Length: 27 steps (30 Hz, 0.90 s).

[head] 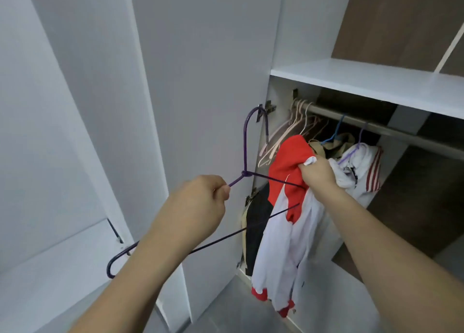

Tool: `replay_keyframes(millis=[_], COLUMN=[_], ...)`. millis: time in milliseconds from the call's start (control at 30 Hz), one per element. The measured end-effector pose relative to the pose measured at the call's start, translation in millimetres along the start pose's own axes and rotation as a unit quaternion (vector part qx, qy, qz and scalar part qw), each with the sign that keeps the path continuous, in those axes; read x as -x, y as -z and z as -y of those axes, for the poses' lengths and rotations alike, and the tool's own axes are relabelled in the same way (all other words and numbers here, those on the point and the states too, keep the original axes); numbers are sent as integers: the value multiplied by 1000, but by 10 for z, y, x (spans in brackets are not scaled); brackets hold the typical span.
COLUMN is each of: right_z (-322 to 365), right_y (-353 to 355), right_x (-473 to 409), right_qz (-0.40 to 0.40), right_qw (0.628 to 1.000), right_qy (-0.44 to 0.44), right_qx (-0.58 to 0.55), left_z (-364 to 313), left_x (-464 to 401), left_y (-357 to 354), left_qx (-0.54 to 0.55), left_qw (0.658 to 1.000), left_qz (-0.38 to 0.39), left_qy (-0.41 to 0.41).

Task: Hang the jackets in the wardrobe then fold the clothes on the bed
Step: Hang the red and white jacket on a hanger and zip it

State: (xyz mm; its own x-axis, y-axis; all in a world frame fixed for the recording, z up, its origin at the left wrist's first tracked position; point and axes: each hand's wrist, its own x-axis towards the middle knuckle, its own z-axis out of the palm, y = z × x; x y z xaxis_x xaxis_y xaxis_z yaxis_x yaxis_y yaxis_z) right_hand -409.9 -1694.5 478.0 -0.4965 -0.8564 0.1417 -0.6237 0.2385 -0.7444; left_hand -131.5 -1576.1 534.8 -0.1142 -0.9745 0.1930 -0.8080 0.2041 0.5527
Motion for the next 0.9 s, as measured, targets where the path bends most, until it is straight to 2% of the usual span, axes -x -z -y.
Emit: replay_keyframes(millis=[67,167,267,300,400,467,567,667,733,833,900], right_z=[189,472,643,665,647,660,880,1099,1172,1201,1207], right_y=[-41,-166,-225,-200,-60,20,98,183,248,346,411], right_x=[238,695,1154,1283,1494,1547,1536,1510,1488,1438,1428], right_qz=[22,53,80,79,73,80,53,13,-3,-15,-15], right_qw=[1000,992,968,968,980,954,916,876,882,908,915], right_qy=[14,12,-15,3,176,285,392,467,460,418,404], right_qx=[-14,-115,-236,-236,-57,53,65,118,100,16,-10], left_z=[151,353,531,594,757,819,857,907,993,1182,1174], left_x=[33,36,106,147,224,218,215,167,61,-125,-160], left_y=[-11,-198,-474,-520,-441,-291,-72,117,243,216,79], left_qx=[-3,10,120,181,295,308,319,412,430,350,288], left_qw=[1000,1000,992,981,954,949,943,898,877,894,909], left_qz=[-8,-4,48,59,44,32,20,128,207,278,300], left_qy=[-11,-19,11,21,-8,-62,-97,-84,-50,11,23])
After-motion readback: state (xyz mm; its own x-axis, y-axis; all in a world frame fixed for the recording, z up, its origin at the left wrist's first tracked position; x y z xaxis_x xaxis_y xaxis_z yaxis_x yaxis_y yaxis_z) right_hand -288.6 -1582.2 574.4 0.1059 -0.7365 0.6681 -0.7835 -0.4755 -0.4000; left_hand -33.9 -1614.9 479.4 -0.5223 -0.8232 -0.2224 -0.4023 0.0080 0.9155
